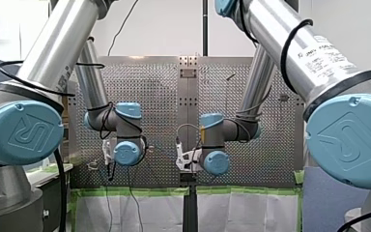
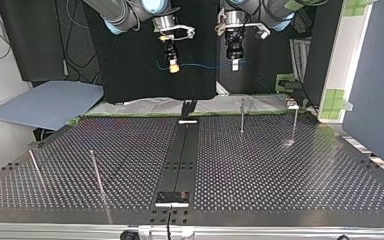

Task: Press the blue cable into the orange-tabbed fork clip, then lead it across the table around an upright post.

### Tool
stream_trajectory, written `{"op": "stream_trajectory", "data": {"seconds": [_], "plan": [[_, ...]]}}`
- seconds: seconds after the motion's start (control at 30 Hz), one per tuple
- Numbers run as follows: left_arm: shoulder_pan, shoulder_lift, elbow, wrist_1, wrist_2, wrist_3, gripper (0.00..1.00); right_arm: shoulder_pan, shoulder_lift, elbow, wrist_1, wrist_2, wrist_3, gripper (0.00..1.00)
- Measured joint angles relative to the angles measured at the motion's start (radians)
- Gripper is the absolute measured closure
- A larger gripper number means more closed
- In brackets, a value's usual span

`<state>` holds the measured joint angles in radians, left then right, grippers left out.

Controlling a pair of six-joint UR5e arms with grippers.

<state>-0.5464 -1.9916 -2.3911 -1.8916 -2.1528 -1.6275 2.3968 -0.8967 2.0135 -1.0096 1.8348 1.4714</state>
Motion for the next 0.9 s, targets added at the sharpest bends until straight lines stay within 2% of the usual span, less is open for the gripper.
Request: {"op": "stream_trajectory", "data": {"seconds": [0.2, 0.47, 0.9], "plan": [[-0.004, -0.003, -0.004, -0.004, 0.004, 0.002, 1.0, 0.0, 0.001, 0.0, 0.0, 0.0, 0.0, 1.0], [-0.022, -0.009, -0.064, -0.043, 0.046, 0.006, 1.0, 0.0, 0.001, 0.0, 0.0, 0.0, 0.0, 1.0], [-0.023, -0.009, -0.078, -0.046, 0.049, 0.006, 1.0, 0.0, 0.001, 0.0, 0.0, 0.0, 0.0, 1.0]]}}
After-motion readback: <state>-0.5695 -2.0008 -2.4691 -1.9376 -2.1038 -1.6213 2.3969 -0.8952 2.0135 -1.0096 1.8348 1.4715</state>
